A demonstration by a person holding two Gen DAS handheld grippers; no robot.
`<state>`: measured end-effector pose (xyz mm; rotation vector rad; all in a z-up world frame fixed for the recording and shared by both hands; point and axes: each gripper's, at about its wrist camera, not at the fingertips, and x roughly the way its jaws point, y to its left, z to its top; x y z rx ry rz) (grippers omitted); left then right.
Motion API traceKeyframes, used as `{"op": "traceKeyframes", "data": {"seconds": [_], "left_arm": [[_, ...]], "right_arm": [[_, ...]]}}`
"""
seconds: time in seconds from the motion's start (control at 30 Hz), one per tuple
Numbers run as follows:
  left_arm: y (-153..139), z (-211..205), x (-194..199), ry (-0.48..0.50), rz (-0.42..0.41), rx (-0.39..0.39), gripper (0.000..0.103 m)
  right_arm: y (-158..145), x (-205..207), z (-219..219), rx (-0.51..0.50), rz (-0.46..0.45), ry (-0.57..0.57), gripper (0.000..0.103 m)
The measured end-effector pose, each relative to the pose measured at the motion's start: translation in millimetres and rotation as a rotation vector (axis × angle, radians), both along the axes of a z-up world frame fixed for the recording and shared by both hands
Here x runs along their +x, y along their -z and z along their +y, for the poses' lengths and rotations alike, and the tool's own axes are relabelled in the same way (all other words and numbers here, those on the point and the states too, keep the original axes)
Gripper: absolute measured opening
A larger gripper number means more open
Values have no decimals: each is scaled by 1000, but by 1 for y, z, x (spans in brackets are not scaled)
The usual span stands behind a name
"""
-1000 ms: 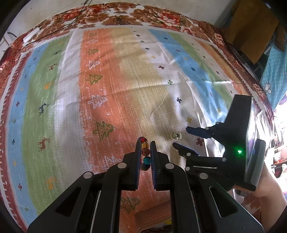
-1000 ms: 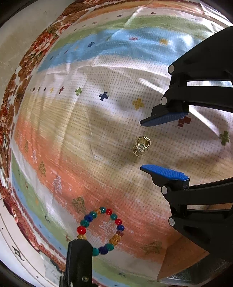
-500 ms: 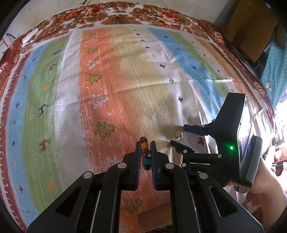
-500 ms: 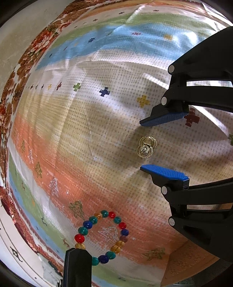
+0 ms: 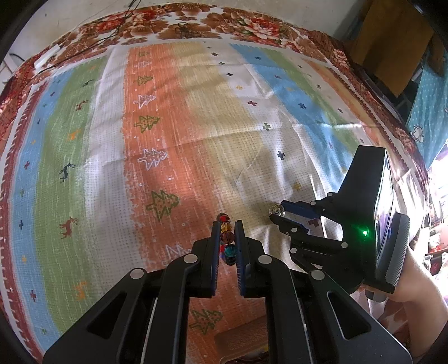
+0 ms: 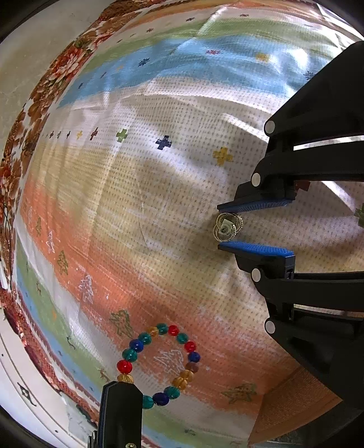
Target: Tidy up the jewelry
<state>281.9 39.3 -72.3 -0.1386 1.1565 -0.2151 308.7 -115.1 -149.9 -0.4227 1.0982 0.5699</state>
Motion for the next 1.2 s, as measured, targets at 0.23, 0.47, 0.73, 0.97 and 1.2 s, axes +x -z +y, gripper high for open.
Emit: {"op": "traceKeyframes", "data": {"seconds": [0.23, 0.47, 0.73, 0.97, 1.2], "left_arm": [[-7, -1, -4, -5, -16, -7, 10], [-13, -4, -9, -9, -27, -15, 10], [-12, -2, -9, -10, -24, -14, 10], [-7, -1, -6, -7, -13, -7, 10], [-5, 0, -5, -1, -12, -6, 10]], "right_arm": [[-18, -5, -4, 29, -23, 16, 13], [-27, -1, -15, 80, -12, 58, 6], [-22, 3, -13, 67, -9, 52, 39], [-12, 0, -7, 34, -11, 24, 39], [1, 1, -1, 0, -10, 4, 40]]}}
